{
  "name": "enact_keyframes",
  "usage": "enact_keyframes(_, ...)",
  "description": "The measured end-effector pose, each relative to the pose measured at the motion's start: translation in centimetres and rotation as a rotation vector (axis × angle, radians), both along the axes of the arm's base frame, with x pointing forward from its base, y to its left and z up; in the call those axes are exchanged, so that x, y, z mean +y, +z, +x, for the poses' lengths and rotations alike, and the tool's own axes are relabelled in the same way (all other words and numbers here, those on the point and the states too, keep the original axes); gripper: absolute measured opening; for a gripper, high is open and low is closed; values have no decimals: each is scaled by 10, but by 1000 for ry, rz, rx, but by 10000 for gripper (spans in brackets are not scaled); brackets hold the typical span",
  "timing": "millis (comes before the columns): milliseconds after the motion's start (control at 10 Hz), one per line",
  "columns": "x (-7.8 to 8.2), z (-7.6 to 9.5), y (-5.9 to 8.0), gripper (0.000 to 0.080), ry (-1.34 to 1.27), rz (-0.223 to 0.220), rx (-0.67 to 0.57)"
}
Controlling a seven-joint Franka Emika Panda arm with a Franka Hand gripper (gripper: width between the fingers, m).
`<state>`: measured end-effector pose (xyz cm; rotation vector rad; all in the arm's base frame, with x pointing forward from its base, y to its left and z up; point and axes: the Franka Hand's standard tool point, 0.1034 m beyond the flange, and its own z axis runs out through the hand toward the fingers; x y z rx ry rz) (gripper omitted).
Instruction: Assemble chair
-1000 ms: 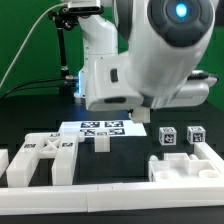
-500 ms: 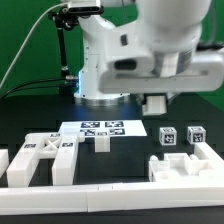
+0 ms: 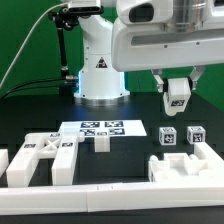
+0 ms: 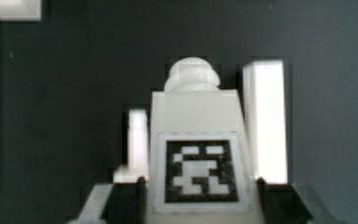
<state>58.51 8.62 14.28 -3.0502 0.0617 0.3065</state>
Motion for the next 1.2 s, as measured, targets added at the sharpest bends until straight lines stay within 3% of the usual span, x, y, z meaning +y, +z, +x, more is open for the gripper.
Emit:
enact_keyframes(100, 0, 1, -3, 285, -5, -1, -96)
enact_keyframes(200, 0, 3, -15, 285, 35, -6, -194)
enact_keyframes(400, 21, 27, -7, 285, 115, -25, -412)
enact_keyframes(600, 25, 34, -5, 285, 154, -22, -563)
enact_keyframes(900, 22, 35, -11, 285, 156, -21, -657)
enact_keyframes(1200, 19, 61, -21, 285, 152, -23, -676)
